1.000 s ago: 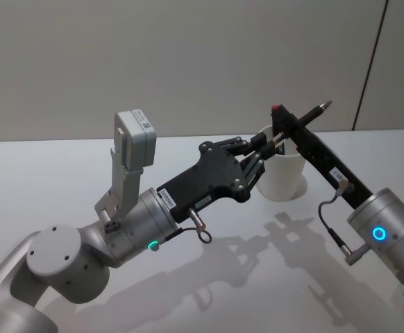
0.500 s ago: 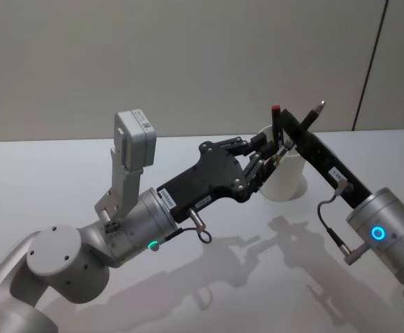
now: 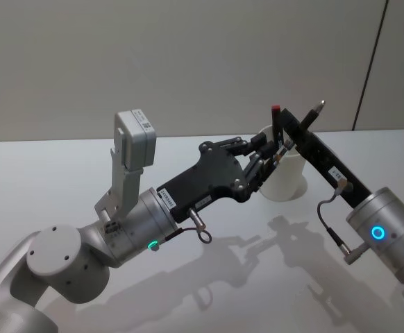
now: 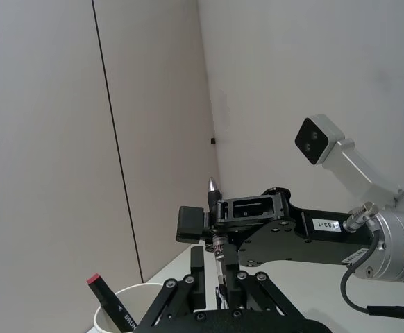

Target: Place the pen into the pen holder.

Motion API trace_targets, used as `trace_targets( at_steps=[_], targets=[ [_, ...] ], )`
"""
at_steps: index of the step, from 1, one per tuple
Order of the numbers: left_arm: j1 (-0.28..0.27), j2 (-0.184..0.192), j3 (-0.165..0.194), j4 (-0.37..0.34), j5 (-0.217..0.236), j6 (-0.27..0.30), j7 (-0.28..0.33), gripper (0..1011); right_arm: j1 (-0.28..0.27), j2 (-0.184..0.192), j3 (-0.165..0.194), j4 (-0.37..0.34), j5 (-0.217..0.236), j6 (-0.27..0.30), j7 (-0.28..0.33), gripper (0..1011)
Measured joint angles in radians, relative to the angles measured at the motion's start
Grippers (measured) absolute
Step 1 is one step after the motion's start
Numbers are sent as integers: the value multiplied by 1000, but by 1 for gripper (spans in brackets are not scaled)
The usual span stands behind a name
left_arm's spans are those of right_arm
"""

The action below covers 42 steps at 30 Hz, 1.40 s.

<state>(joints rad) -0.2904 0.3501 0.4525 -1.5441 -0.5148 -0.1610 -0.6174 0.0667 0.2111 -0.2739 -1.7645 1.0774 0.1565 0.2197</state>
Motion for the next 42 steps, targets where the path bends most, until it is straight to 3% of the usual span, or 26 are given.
trace_targets(
  at_steps=[2,4,8,24,29,34,42],
  targets=[
    [0,0,0,0,0,0,0,169,0,0,0,0,0,0,0,121],
    [0,0,0,0,0,0,0,268,0,0,0,0,0,0,0,121],
    [0,0,0,0,0,0,0,350,0,0,0,0,0,0,0,121],
    [0,0,0,0,0,0,0,875,0,0,0,0,0,0,0,121],
    [0,0,0,0,0,0,0,986,0,0,0,0,0,-1,0,121],
    [0,0,0,0,0,0,0,1001,2,3,0,0,-11,-6,2,121],
    [0,0,0,0,0,0,0,1001,12,18,5,2,-78,-36,11,121]
  ],
)
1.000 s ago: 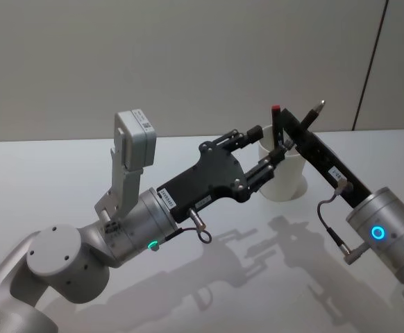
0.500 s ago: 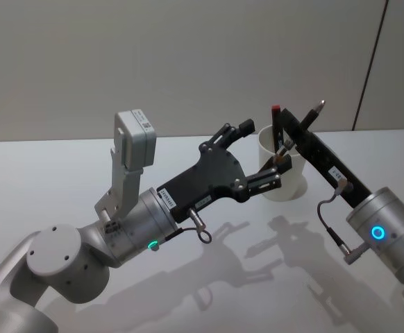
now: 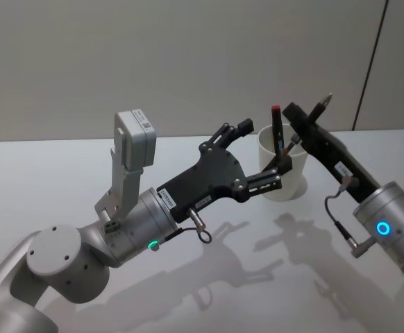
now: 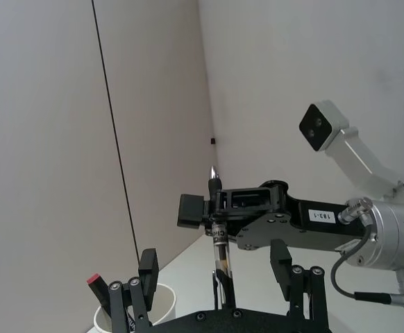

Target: Place the pen into the pen holder.

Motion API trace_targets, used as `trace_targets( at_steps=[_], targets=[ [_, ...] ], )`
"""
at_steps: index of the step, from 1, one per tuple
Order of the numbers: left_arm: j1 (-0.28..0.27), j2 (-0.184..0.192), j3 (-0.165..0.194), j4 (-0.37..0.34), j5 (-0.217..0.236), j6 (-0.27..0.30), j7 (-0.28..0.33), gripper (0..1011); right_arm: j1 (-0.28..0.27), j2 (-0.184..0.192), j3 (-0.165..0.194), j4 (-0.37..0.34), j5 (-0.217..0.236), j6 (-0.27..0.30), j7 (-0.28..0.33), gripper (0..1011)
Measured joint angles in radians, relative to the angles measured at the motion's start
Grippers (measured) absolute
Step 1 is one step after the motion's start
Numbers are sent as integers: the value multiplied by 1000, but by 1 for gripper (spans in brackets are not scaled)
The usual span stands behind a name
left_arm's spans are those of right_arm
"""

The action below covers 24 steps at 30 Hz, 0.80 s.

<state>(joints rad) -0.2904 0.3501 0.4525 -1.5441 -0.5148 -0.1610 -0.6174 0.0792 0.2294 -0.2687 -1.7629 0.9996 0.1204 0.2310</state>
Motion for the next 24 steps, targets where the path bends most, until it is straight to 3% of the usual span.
trace_targets(
  at_steps=[12,24],
  targets=[
    [0,0,0,0,0,0,0,1001,34,28,15,15,-142,-54,19,121],
    [0,0,0,0,0,0,0,1001,103,47,33,75,-335,-143,53,121]
  ],
)
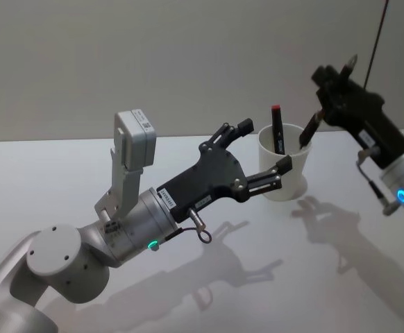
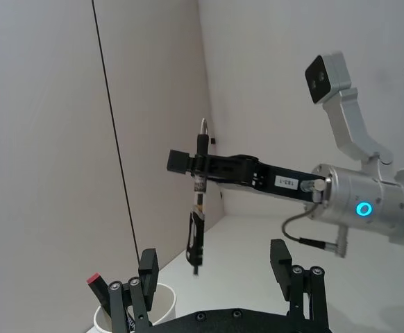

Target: Place the pen into the pen holder.

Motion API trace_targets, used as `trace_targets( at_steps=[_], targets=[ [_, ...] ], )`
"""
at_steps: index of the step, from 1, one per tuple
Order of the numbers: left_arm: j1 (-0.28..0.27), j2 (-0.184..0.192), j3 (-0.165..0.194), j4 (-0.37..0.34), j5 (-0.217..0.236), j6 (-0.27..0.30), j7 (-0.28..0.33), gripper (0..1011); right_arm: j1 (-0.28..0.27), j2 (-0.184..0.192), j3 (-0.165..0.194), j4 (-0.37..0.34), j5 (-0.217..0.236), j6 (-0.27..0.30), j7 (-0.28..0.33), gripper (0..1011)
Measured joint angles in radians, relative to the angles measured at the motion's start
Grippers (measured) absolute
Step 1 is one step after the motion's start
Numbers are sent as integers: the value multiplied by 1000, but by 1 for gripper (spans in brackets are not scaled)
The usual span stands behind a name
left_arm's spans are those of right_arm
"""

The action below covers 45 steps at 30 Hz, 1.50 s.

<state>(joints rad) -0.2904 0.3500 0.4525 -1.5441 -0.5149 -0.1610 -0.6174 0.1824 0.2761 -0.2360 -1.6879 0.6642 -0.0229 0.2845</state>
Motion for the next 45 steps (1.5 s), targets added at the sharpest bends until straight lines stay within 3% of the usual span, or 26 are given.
trace_targets(
  at_steps=[8,20,33,45],
  targets=[
    [0,0,0,0,0,0,0,1001,91,-10,9,109,-143,-87,33,121],
    [0,0,0,0,0,0,0,1001,207,-43,7,286,-258,-174,79,121],
    [0,0,0,0,0,0,0,1001,277,-76,-11,440,-291,-228,157,121],
    [0,0,0,0,0,0,0,1001,303,-94,-26,530,-294,-245,205,121]
  ],
)
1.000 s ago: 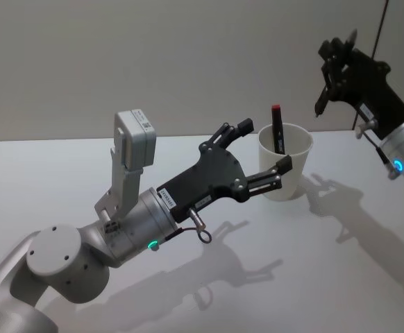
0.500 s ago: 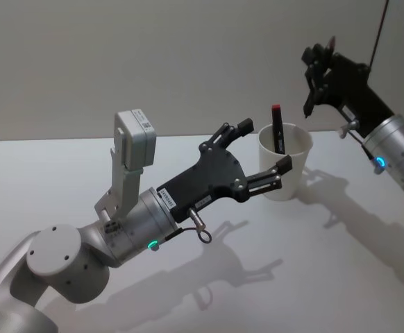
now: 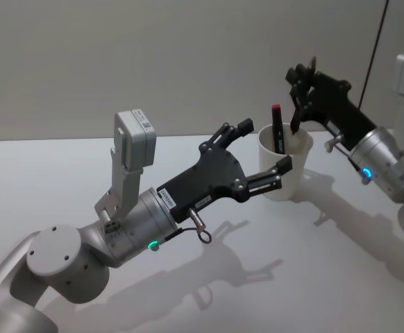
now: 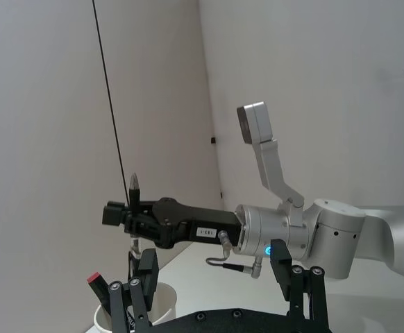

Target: Place the pen into the pen holder.

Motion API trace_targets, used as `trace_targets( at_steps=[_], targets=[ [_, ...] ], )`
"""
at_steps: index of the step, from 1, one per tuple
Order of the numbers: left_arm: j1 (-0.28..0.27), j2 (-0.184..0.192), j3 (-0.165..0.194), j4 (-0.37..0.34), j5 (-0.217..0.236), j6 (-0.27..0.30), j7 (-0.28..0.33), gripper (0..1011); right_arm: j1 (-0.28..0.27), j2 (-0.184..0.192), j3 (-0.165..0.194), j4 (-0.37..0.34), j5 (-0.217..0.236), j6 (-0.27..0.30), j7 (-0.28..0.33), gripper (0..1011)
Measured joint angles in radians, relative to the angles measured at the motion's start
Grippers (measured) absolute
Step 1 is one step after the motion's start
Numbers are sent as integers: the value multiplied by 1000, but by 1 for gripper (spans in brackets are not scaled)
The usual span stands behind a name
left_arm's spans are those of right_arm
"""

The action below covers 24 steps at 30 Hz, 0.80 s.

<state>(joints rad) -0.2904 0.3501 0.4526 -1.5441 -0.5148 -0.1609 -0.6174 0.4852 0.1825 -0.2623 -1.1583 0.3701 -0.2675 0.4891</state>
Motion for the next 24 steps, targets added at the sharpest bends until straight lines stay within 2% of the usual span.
trace_targets(
  at_steps=[9,13,14,17,18,24],
  targets=[
    [0,0,0,0,0,0,0,1001,8,-8,-9,41,-4,-2,13,121],
    [0,0,0,0,0,0,0,1001,9,-10,-11,51,-5,-2,16,201],
    [0,0,0,0,0,0,0,1001,9,-10,-12,53,-6,-2,17,257],
    [0,0,0,0,0,0,0,1001,11,-12,-13,58,-6,-2,19,310],
    [0,0,0,0,0,0,0,1001,11,-12,-13,61,-6,-3,19,366],
    [0,0,0,0,0,0,0,1001,12,-13,-15,67,-7,-3,22,527]
  ],
)
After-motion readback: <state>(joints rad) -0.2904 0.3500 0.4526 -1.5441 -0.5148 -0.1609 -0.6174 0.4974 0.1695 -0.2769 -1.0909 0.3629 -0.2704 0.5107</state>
